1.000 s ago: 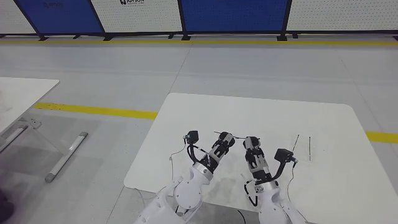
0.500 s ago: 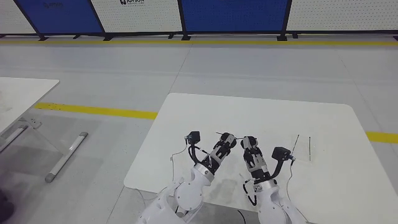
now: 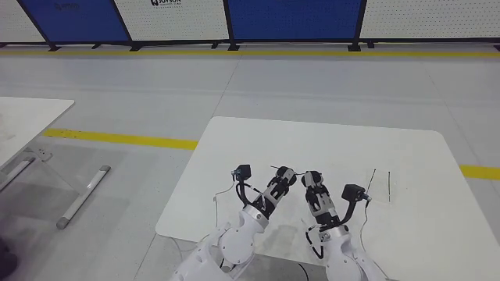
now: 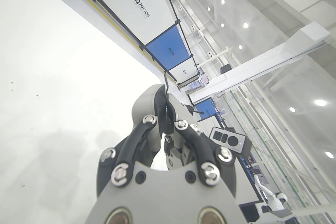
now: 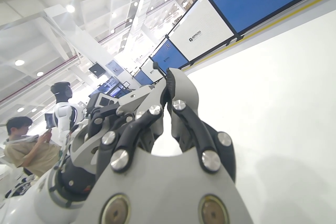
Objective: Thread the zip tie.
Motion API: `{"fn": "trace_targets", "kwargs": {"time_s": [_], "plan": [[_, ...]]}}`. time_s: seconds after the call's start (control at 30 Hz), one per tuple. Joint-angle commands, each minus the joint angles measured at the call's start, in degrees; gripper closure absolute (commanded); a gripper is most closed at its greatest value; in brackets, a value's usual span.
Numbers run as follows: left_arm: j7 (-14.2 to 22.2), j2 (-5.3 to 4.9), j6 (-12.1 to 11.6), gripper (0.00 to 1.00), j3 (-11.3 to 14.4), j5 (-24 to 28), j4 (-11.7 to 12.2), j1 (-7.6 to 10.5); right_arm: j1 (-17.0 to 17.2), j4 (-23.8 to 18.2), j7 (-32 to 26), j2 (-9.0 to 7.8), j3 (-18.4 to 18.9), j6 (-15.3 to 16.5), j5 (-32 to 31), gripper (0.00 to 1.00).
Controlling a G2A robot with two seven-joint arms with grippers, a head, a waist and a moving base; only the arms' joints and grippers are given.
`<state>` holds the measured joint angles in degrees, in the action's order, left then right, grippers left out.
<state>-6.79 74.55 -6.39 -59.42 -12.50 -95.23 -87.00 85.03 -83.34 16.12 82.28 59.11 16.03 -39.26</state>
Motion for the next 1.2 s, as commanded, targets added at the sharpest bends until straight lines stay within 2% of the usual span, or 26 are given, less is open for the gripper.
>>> {"fn": "trace_targets", "kwargs": {"time_s": [0.0,0.43,0.67,0.9,1.0,1.03,1.17], "plan": [[0.31,-0.02,-0.35,1.0,-0.05,0.16,-0.01,-0.11,-0.23,0.23,-0.61,0.05,-0.17,-0.14,0.1,1.0],[0.47,-0.05,-0.8,1.0,-0.37,0.02,0.15,-0.46,-0.32,0.31,-1.01,0.13,0.11,0.33,0.57,1.0],[-0.12,0.07,0.48,1.0,-0.03,-1.38,0.92,-0.01,0.51,-0.28,1.01,0.12,0.06,-0.84,-2.25,1.0],[-0.38,0.18,0.63,1.0,0.25,-1.65,1.09,0.12,0.78,-0.41,1.12,0.12,0.14,-0.87,-2.69,1.0],[-0.45,0.21,0.71,0.76,0.28,-1.76,1.06,0.11,0.79,-0.37,1.09,0.13,0.25,-0.84,-2.69,1.0],[-0.46,0.22,0.74,0.71,0.3,-1.81,1.05,0.1,0.79,-0.36,1.13,0.13,0.28,-0.86,-2.71,1.0],[-0.6,0.25,0.91,0.71,0.35,-2.0,1.01,0.08,0.83,-0.37,1.9,0.17,0.38,-1.51,-3.38,1.0]]}}
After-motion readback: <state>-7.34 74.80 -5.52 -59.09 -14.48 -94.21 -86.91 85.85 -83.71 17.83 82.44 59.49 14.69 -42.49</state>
